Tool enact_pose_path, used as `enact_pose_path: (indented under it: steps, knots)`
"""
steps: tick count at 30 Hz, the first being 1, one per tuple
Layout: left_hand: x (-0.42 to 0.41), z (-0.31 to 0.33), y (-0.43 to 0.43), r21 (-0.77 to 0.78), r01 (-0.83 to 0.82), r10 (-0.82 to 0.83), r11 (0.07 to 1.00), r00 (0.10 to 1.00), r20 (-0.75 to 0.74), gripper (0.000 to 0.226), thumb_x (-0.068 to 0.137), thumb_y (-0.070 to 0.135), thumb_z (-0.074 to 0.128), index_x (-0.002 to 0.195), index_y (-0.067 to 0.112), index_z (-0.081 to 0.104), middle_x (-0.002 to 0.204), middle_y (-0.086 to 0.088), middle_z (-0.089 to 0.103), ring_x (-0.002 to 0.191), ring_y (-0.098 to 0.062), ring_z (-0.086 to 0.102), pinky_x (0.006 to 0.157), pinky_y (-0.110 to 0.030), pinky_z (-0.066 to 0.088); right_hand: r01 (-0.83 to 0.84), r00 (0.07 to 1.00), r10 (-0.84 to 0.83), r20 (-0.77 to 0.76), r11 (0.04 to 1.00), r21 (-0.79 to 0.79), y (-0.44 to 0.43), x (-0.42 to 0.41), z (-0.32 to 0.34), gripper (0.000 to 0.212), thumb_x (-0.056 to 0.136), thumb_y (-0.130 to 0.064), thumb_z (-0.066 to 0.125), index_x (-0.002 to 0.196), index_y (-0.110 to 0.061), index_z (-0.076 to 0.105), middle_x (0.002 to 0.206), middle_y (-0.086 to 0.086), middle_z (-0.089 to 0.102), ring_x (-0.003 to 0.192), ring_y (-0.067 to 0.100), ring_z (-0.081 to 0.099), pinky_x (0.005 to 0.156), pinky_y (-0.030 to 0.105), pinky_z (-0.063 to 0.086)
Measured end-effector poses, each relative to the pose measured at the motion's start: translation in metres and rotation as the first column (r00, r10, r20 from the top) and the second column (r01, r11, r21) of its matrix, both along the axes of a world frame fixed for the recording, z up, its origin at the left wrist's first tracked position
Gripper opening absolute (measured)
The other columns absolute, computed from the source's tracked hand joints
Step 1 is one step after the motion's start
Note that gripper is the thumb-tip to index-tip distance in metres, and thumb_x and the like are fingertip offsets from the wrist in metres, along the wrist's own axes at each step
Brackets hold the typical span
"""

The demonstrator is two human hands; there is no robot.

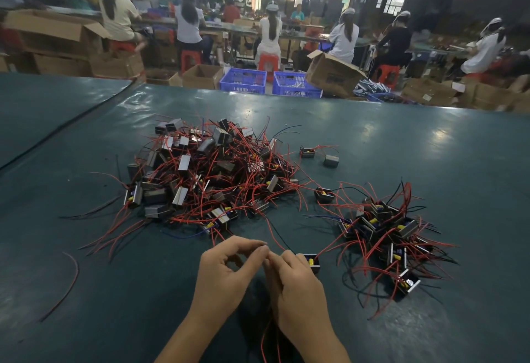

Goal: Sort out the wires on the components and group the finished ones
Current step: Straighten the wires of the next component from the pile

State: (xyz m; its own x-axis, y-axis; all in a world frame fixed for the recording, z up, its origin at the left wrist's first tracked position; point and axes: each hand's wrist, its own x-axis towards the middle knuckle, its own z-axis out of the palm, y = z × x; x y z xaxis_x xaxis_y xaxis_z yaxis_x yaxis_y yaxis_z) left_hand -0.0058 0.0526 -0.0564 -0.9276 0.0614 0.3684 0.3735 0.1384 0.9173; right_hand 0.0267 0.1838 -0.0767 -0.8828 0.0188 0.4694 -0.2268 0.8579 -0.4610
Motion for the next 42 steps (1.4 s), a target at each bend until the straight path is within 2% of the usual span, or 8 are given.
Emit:
enact_pose_path:
  steps: [3, 6, 8, 16, 23, 28, 34, 42]
  knots:
    - [0.002, -0.002, 0.004, 0.0, -0.015, 0.015, 1.0, 0.999, 0.044, 0.015, 0.085, 0.009, 0.072, 0.085, 0.024, 0.075, 0.081, 0.007, 0.074, 0.076, -0.01, 0.069, 0.069, -0.026, 0.054, -0.02, 1.0, 0.02, -0.003, 1.0, -0.013, 0.0, 0.0, 0.0, 0.033, 0.096, -0.036, 0.05, 0.12, -0.024, 0.069, 0.074, -0.01, 0.05, 0.071, 0.011, 0.048, 0.053, 0.024, 0.041]
    - [0.0, -0.003, 0.003, 0.03, -0.006, 0.003, 1.0, 0.998, 0.069, 0.017, 0.087, 0.005, 0.068, 0.087, 0.022, 0.073, 0.084, 0.005, 0.074, 0.079, -0.011, 0.07, 0.073, -0.024, 0.055, -0.027, 0.997, 0.048, 0.061, 0.951, -0.309, 0.002, 0.0, 0.004, 0.048, 0.094, -0.056, 0.041, 0.125, -0.029, 0.065, 0.088, -0.016, 0.05, 0.085, 0.008, 0.053, 0.07, 0.022, 0.046]
    - [-0.003, -0.003, 0.002, 0.107, -0.01, -0.002, 0.994, 0.994, 0.113, 0.016, 0.088, 0.003, 0.065, 0.087, 0.017, 0.073, 0.084, 0.0, 0.075, 0.079, -0.014, 0.071, 0.073, -0.022, 0.056, 0.03, 1.0, -0.028, 0.011, 0.9, -0.435, 0.004, -0.003, 0.006, 0.043, 0.096, -0.051, 0.045, 0.124, -0.026, 0.065, 0.097, -0.017, 0.051, 0.079, 0.011, 0.057, 0.068, 0.021, 0.047]
    - [-0.006, -0.003, 0.001, 0.235, -0.001, -0.06, 0.972, 0.966, 0.252, 0.014, 0.083, 0.006, 0.071, 0.093, 0.015, 0.073, 0.084, -0.001, 0.076, 0.078, -0.011, 0.072, 0.067, -0.014, 0.053, 0.164, 0.981, -0.134, 0.142, 0.96, -0.227, 0.009, -0.01, -0.003, 0.04, 0.097, -0.031, 0.057, 0.136, -0.027, 0.055, 0.126, -0.019, 0.058, 0.104, 0.005, 0.058, 0.08, 0.025, 0.05]
    - [-0.006, -0.004, 0.003, 0.24, 0.0, -0.059, 0.971, 0.97, 0.237, 0.015, 0.089, 0.016, 0.06, 0.086, 0.016, 0.075, 0.08, -0.005, 0.076, 0.072, -0.016, 0.071, 0.061, -0.021, 0.055, 0.159, 0.987, -0.152, 0.048, 0.947, -0.278, 0.01, -0.01, -0.003, 0.023, 0.094, -0.031, 0.062, 0.115, -0.025, 0.071, 0.09, -0.019, 0.057, 0.066, -0.001, 0.052, 0.06, 0.023, 0.049]
    - [-0.011, -0.005, -0.005, 0.352, -0.046, -0.088, 0.935, 0.931, 0.355, 0.008, 0.083, 0.01, 0.071, 0.089, 0.011, 0.075, 0.081, -0.011, 0.075, 0.07, -0.018, 0.071, 0.058, -0.02, 0.055, 0.024, 1.0, -0.017, 0.023, 0.947, -0.322, 0.008, -0.006, -0.003, 0.032, 0.094, -0.04, 0.054, 0.119, -0.027, 0.068, 0.091, -0.021, 0.054, 0.075, 0.003, 0.059, 0.064, 0.028, 0.053]
    - [-0.014, -0.006, -0.007, 0.403, -0.056, -0.135, 0.914, 0.893, 0.43, 0.009, 0.085, 0.006, 0.07, 0.093, 0.003, 0.072, 0.078, -0.015, 0.074, 0.069, -0.018, 0.071, 0.058, -0.019, 0.056, -0.01, 1.0, 0.012, 0.006, 0.946, -0.324, 0.006, -0.007, -0.006, 0.016, 0.095, -0.025, 0.061, 0.108, -0.027, 0.07, 0.091, -0.018, 0.054, 0.08, 0.002, 0.06, 0.067, 0.03, 0.053]
    - [-0.01, -0.009, -0.002, 0.317, 0.013, -0.147, 0.948, 0.905, 0.399, 0.01, 0.085, 0.006, 0.07, 0.092, 0.011, 0.074, 0.079, -0.01, 0.074, 0.073, -0.019, 0.072, 0.062, -0.021, 0.056, 0.039, 0.998, -0.055, -0.028, 0.915, -0.401, 0.006, -0.007, -0.004, 0.011, 0.098, -0.024, 0.054, 0.089, -0.027, 0.059, 0.084, -0.018, 0.052, 0.074, 0.005, 0.056, 0.06, 0.01, 0.039]
